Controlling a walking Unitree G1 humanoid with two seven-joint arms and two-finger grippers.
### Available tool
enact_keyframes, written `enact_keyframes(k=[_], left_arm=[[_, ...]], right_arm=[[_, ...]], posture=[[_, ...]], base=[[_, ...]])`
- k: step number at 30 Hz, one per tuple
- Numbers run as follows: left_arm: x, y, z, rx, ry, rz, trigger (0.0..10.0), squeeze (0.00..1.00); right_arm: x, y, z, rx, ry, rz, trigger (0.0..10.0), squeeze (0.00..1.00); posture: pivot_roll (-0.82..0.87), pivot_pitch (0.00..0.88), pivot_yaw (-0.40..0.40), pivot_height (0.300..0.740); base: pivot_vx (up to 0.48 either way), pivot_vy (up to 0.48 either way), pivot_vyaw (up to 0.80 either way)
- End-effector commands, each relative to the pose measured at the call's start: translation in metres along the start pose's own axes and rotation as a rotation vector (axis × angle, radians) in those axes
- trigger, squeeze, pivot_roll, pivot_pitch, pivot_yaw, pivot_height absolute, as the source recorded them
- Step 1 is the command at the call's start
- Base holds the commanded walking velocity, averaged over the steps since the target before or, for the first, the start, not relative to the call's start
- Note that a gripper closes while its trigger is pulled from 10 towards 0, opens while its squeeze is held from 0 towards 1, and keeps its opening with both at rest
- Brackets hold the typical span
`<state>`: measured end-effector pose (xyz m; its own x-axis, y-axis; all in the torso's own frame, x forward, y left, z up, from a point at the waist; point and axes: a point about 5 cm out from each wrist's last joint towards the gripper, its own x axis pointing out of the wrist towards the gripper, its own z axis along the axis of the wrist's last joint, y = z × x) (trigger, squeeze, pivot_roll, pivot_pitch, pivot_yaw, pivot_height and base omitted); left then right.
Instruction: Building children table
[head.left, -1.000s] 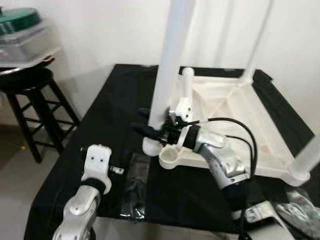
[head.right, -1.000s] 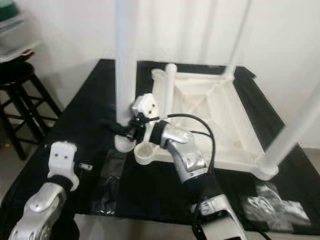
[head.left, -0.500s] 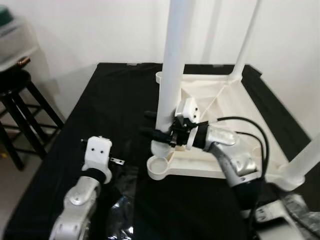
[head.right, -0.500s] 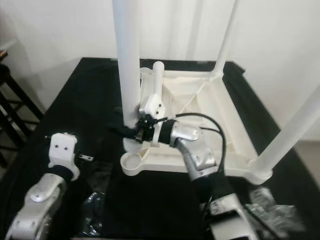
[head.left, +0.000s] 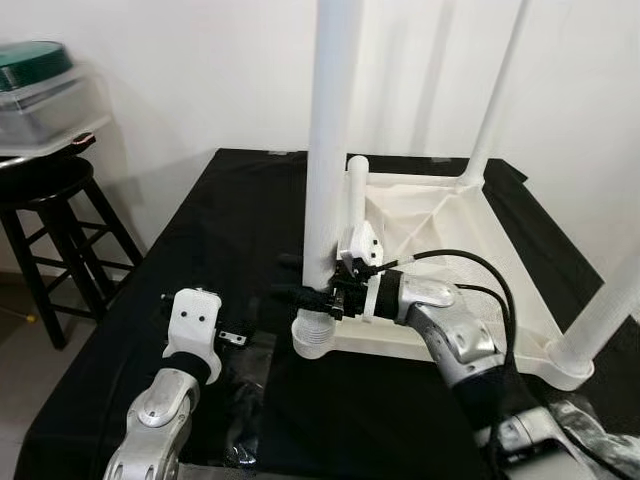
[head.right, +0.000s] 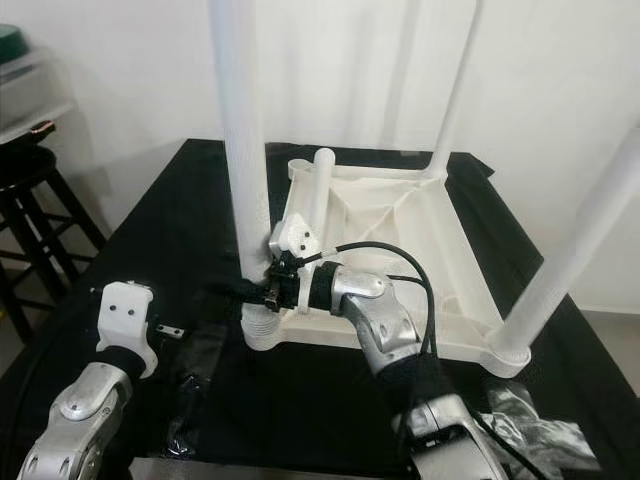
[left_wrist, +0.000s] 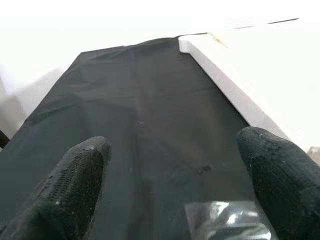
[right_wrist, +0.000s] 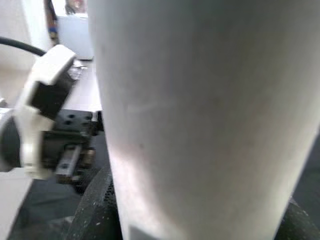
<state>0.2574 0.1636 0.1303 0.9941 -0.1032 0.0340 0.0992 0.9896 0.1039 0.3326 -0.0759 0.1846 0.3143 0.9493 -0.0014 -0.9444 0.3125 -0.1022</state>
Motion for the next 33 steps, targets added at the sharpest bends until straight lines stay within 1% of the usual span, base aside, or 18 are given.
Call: enact_keyframes(k=[1,3,5,9,11,12,14,16,18,19,21,22,23,24,26,27,28,33], left_arm=[[-0.002,0.002,0.002,0.001,-0.005,0.008,10.0,0.0],[-0.004,0.002,0.004,-0.003,-0.008,0.009,10.0,0.0],[-0.009,0.001,0.009,-0.01,-0.019,0.004,10.0,0.0],[-0.012,0.001,0.011,-0.01,-0.024,-0.002,10.0,0.0],[-0.021,-0.003,0.017,0.019,-0.03,-0.037,10.0,0.0],[-0.021,-0.003,0.017,0.019,-0.03,-0.037,10.0,0.0],[-0.032,-0.006,0.023,0.044,-0.034,-0.071,10.0,0.0],[-0.032,-0.006,0.023,0.044,-0.034,-0.071,10.0,0.0],[-0.04,-0.006,0.027,0.037,-0.035,-0.078,10.0,0.0],[-0.04,-0.006,0.027,0.037,-0.035,-0.078,10.0,0.0],[-0.044,-0.008,0.029,0.033,-0.035,-0.087,10.0,0.0],[-0.044,-0.008,0.029,0.033,-0.035,-0.087,10.0,0.0],[-0.045,-0.01,0.032,0.028,-0.045,-0.102,0.0,0.0],[-0.045,-0.01,0.032,0.028,-0.045,-0.102,0.0,0.0],[-0.048,-0.013,0.035,0.017,-0.048,-0.123,0.0,0.0],[-0.048,-0.013,0.035,0.017,-0.048,-0.123,0.0,0.0],[-0.05,-0.014,0.037,0.014,-0.049,-0.134,0.0,0.0],[-0.055,-0.017,0.04,0.029,-0.049,-0.171,0.0,0.0]], right_arm=[[0.004,-0.002,0.005,-0.027,-0.013,-0.004,10.0,0.0],[0.006,-0.002,0.006,-0.022,-0.019,-0.01,10.0,0.0],[0.013,-0.001,0.008,-0.006,-0.028,0.022,10.0,0.0],[0.015,0.0,0.009,-0.004,-0.03,0.038,10.0,0.0],[0.008,-0.005,0.018,0.008,-0.05,0.119,10.0,0.0],[0.008,-0.005,0.018,0.008,-0.05,0.119,10.0,0.0],[-0.005,-0.009,0.028,0.0,-0.042,0.237,10.0,0.0],[-0.005,-0.009,0.028,0.0,-0.042,0.237,10.0,0.0],[-0.016,-0.009,0.033,-0.034,0.014,0.349,10.0,0.0],[-0.016,-0.009,0.033,-0.034,0.014,0.349,10.0,0.0],[-0.019,-0.01,0.035,-0.065,0.058,0.406,10.0,0.0],[-0.019,-0.01,0.035,-0.065,0.058,0.406,10.0,0.0],[-0.016,-0.01,0.037,-0.081,0.061,0.422,10.0,0.0],[-0.016,-0.01,0.037,-0.081,0.061,0.422,10.0,0.0],[-0.007,-0.009,0.039,-0.102,0.056,0.45,10.0,0.0],[-0.007,-0.009,0.039,-0.102,0.056,0.45,10.0,0.0],[-0.003,-0.006,0.038,-0.105,0.049,0.468,10.0,0.0],[0.004,-0.003,0.039,-0.107,0.035,0.505,10.0,0.0]], posture=[[-0.02,0.048,-0.035,0.74],[-0.01,0.066,-0.034,0.74],[0.0,0.105,-0.033,0.74],[0.0,0.112,-0.032,0.74],[0.03,0.165,-0.031,0.74],[0.03,0.165,-0.031,0.74],[0.03,0.201,-0.027,0.74],[0.03,0.201,-0.027,0.74],[0.04,0.231,-0.023,0.74],[0.04,0.231,-0.023,0.74],[0.03,0.245,-0.02,0.74],[0.03,0.245,-0.02,0.74],[0.03,0.251,-0.021,0.74],[0.03,0.251,-0.021,0.74],[0.04,0.255,-0.023,0.74],[0.04,0.255,-0.023,0.74],[0.05,0.257,-0.028,0.74],[0.05,0.259,-0.032,0.74]], base=[[0.0,0.0,0.0],[0.0,0.0,0.0],[0.0,0.0,0.0],[0.0,0.0,0.0],[0.0,0.0,0.0],[0.0,0.0,0.0],[0.0,0.0,0.0],[0.0,0.0,0.0],[0.0,0.0,0.0],[0.0,0.0,0.0],[0.0,0.0,0.0],[0.0,0.0,0.0],[0.0,0.0,0.0],[0.0,0.0,0.0],[0.0,0.0,0.0],[0.0,0.0,0.0],[0.0,0.0,0.0],[0.0,0.0,0.0]])
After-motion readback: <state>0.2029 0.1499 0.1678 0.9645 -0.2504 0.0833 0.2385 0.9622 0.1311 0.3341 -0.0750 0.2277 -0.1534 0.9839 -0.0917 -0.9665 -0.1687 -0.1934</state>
